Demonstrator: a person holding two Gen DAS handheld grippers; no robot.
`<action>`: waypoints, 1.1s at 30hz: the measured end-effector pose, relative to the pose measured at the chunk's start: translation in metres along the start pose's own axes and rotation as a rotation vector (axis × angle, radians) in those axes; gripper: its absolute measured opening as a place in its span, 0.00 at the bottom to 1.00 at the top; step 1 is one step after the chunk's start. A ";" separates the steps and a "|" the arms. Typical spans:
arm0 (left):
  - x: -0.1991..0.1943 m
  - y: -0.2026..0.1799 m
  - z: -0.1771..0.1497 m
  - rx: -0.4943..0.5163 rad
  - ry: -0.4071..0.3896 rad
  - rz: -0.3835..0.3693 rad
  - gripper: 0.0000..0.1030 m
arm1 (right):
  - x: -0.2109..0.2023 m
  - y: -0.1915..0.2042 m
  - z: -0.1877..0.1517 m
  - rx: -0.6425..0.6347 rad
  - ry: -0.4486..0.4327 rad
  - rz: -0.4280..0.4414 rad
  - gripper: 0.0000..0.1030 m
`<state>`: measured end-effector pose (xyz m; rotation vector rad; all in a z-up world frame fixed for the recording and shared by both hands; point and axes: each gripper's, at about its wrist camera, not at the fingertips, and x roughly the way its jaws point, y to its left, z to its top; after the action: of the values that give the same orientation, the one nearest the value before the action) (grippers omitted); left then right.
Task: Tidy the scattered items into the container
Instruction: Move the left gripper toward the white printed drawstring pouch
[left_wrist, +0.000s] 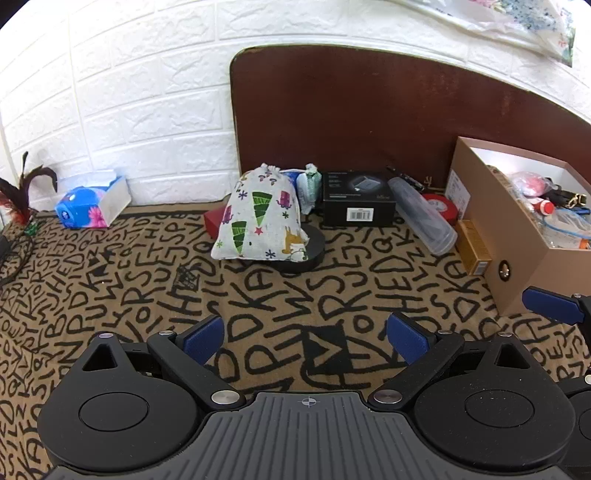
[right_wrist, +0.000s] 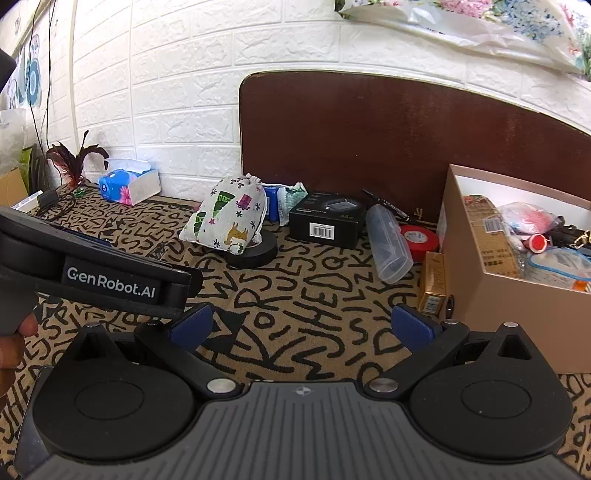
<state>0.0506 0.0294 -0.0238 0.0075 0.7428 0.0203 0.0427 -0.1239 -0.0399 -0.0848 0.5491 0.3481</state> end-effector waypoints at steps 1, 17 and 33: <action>0.002 0.001 0.001 -0.002 0.003 0.001 0.97 | 0.002 0.000 0.001 0.000 0.002 0.003 1.00; 0.045 0.031 0.025 -0.040 0.030 -0.020 0.99 | 0.052 0.009 0.020 -0.059 -0.002 0.102 1.00; 0.114 0.070 0.073 -0.057 0.036 -0.049 1.00 | 0.138 0.025 0.044 -0.107 -0.002 0.216 0.98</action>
<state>0.1825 0.1017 -0.0460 -0.0659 0.7779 -0.0051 0.1655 -0.0511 -0.0745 -0.1286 0.5390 0.5883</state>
